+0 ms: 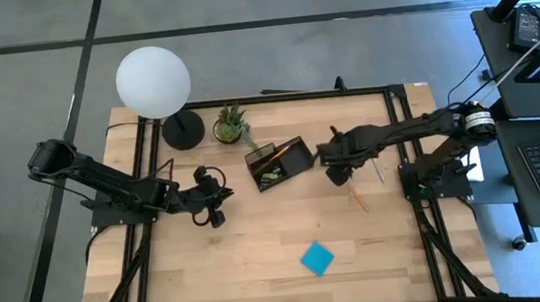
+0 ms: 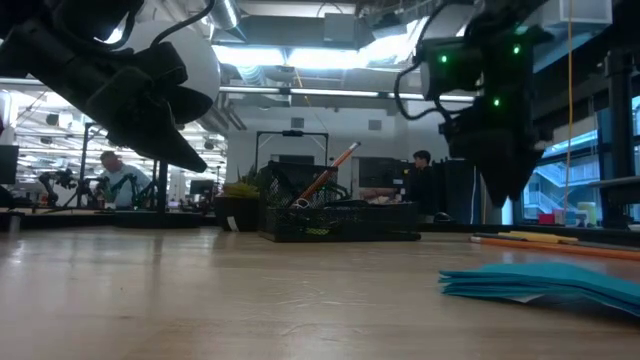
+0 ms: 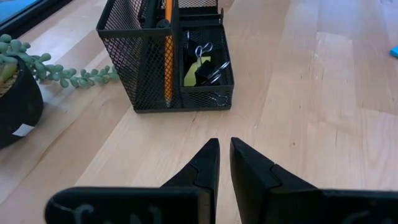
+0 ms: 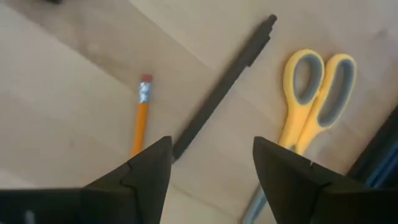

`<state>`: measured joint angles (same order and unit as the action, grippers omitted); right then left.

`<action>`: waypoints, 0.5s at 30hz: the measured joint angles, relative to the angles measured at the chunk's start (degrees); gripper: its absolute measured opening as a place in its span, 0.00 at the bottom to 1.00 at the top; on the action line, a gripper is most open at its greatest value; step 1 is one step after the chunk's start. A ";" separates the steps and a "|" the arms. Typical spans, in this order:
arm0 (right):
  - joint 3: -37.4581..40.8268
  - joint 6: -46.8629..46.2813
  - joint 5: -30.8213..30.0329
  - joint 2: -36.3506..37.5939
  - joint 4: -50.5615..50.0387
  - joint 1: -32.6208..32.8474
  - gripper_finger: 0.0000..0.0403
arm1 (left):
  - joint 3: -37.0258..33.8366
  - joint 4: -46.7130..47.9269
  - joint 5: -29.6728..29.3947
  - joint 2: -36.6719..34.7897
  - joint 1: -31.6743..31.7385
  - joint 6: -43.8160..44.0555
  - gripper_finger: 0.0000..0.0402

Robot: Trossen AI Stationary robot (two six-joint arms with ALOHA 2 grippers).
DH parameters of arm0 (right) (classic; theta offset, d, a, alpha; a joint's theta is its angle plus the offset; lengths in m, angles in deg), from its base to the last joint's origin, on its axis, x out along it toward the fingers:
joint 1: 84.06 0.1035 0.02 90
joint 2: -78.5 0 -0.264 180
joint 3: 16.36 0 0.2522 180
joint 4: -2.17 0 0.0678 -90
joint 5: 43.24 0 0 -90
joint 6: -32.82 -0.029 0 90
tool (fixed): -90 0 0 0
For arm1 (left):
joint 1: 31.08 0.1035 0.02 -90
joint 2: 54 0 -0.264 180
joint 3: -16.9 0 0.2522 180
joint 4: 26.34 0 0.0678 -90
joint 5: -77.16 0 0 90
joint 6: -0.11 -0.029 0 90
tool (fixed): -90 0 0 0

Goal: Pick and place office supplies into organizer
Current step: Put the black pen into the desk organizer

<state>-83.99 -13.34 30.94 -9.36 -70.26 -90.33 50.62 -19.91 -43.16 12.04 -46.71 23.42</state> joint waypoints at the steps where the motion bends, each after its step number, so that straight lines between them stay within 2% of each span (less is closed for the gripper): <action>1: 0.71 0.01 0.03 0.00 0.98 -0.57 0.56 | 0.00 0.01 0.00 0.00 0.01 0.00 0.08; 7: 4.48 -1.58 1.03 0.02 5.55 -3.34 0.56 | 0.00 0.37 0.00 0.00 -0.01 -0.02 0.08; 11: 7.78 -3.29 5.11 0.02 9.16 -4.56 0.56 | 0.00 0.42 0.01 0.00 0.00 -0.01 0.08; 15: 11.86 -4.52 6.66 0.02 14.30 -4.98 0.56 | 0.00 0.46 0.01 0.00 0.00 0.00 0.08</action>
<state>-72.13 -17.86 37.60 -9.34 -55.95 -95.32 50.62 -19.45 -43.15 12.04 -46.71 23.42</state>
